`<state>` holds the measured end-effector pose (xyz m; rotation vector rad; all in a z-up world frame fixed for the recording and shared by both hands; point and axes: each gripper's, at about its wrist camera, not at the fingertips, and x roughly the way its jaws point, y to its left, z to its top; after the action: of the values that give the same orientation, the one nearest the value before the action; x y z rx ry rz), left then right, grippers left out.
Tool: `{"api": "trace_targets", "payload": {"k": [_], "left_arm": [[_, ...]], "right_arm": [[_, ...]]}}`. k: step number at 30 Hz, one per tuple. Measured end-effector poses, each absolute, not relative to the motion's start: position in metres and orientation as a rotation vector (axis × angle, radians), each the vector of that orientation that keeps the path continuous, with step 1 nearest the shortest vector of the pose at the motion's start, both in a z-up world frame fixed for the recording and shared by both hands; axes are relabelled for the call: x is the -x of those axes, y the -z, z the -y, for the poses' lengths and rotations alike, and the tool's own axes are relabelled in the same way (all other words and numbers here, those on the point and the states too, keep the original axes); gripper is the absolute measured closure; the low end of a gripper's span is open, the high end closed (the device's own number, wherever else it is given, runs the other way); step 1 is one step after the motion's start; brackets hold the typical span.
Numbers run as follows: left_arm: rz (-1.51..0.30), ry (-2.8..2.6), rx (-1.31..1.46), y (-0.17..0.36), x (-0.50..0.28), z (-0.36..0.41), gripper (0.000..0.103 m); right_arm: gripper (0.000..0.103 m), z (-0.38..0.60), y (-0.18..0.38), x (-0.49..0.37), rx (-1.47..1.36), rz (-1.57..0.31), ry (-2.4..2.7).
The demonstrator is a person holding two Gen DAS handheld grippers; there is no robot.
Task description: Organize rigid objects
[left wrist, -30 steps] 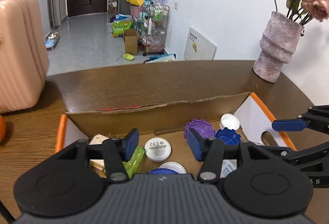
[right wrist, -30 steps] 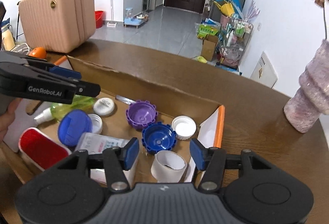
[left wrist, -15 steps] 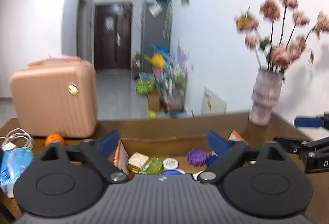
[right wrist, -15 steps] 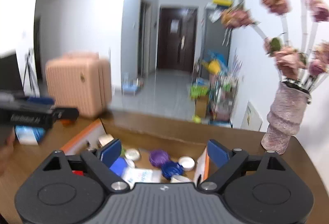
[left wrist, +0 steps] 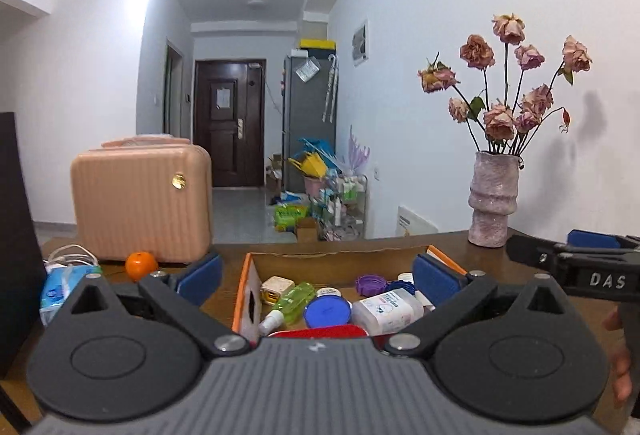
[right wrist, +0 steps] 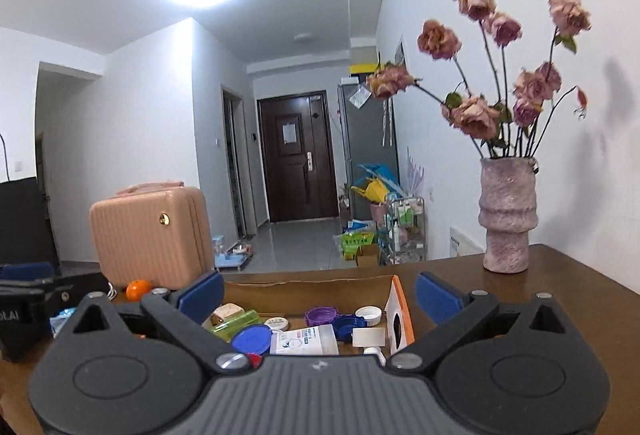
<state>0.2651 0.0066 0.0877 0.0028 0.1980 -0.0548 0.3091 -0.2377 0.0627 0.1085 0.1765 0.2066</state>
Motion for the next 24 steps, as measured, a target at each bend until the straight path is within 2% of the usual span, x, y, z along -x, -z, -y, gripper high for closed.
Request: {"api": "trace_targets", "payload": {"k": [6, 13, 20, 24], "left_arm": [[-0.167, 0.037, -0.001, -0.079, -0.219, -0.006, 0.000], [-0.233, 0.011, 0.027, -0.053, -0.154, -0.018, 0.000], [-0.213, -0.038, 0.043, -0.020, -0.071, -0.041, 0.000], [-0.231, -0.055, -0.008, -0.004, -0.035, -0.038, 0.000]], "right_arm": [[0.000, 0.243, -0.061, -0.259, -0.107, -0.149, -0.181], [0.000, 0.250, -0.049, -0.185, -0.039, -0.163, -0.140], [0.000, 0.233, -0.008, -0.097, 0.001, -0.177, -0.159], [0.000, 0.223, 0.017, -0.050, -0.086, -0.232, -0.177]]}}
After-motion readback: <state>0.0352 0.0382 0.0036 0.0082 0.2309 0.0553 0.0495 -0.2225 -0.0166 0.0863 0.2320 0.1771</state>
